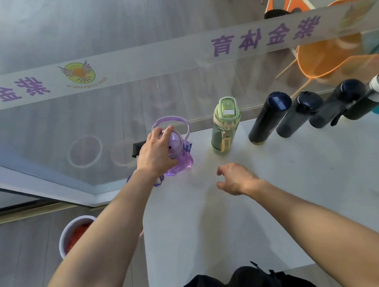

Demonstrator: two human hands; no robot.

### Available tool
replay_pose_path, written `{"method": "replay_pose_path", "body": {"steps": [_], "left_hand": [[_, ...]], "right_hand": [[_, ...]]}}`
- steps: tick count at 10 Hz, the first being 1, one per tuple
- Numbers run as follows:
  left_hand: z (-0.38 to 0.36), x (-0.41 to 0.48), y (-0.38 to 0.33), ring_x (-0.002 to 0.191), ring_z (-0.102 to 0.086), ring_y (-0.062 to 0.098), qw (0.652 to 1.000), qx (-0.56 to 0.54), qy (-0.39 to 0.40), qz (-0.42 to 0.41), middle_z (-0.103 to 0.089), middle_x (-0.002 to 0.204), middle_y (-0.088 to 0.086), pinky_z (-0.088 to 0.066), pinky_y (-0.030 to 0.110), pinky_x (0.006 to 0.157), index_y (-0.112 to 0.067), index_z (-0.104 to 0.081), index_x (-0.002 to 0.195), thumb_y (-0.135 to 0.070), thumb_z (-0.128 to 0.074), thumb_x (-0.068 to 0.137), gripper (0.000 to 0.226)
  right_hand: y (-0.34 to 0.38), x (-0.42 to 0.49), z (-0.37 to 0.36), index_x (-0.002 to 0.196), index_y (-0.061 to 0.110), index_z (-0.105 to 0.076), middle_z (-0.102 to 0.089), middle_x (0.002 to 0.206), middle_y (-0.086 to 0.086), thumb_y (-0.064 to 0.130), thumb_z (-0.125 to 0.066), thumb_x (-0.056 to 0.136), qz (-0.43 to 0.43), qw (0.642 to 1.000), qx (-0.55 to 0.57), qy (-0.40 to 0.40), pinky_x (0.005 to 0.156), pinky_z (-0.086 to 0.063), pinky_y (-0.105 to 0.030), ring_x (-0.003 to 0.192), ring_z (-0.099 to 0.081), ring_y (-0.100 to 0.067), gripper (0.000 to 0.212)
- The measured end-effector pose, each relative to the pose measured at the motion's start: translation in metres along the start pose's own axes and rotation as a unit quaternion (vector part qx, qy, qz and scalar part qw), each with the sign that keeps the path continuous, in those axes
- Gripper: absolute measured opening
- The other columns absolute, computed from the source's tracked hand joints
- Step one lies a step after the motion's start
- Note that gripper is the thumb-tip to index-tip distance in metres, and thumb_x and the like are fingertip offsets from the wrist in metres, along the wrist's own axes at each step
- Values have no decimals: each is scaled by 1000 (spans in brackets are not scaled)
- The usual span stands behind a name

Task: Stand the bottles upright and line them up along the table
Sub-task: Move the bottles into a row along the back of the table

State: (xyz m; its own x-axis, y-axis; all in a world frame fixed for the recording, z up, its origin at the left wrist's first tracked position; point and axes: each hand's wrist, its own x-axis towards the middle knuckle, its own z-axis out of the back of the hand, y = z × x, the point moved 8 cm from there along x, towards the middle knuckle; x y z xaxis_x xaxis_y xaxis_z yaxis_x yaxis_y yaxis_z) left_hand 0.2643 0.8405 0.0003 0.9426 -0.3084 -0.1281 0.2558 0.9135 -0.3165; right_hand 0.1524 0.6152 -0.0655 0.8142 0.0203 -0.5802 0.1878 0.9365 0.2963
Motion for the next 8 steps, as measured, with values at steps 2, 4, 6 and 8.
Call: {"method": "replay_pose_path", "body": {"steps": [2, 4, 6, 8], "left_hand": [[1, 3, -5, 131, -52, 31, 1000, 10, -13, 8, -47, 147, 0, -59, 43, 80, -35, -38, 154, -31, -92, 68, 102], [0, 6, -6, 137, -50, 32, 1000, 19, -4, 3, -41, 156, 0, -61, 47, 83, -37, -33, 157, -33, -93, 68, 107], [10, -4, -25, 157, -33, 35, 998, 24, -64, 0, -27, 173, 9, -41, 54, 119, -27, -36, 163, -56, -86, 73, 107], [18, -30, -53, 137, -55, 37, 987, 20, -155, -23, -51, 153, 10, -46, 52, 113, -20, -55, 147, -38, -84, 81, 75]], "right_hand": [[-4, -2, 6, 147, 24, -61, -64, 145, -4, 42, -67, 101, -5, 1000, -2, -6, 105, -55, -40, 126, -64, -27, 49], [-10, -6, 10, 150, 23, -59, -63, 146, -5, 42, -65, 102, -8, 1000, -21, 3, 105, -52, -39, 127, -63, -28, 52], [-28, -15, 22, 152, 24, -57, -63, 147, -5, 42, -65, 103, -24, 999, -26, 4, 104, -53, -39, 126, -63, -28, 53], [-59, -27, 44, 155, 23, -54, -59, 152, -6, 44, -63, 101, -36, 999, -37, -1, 108, -50, -39, 133, -61, -29, 59]]}}
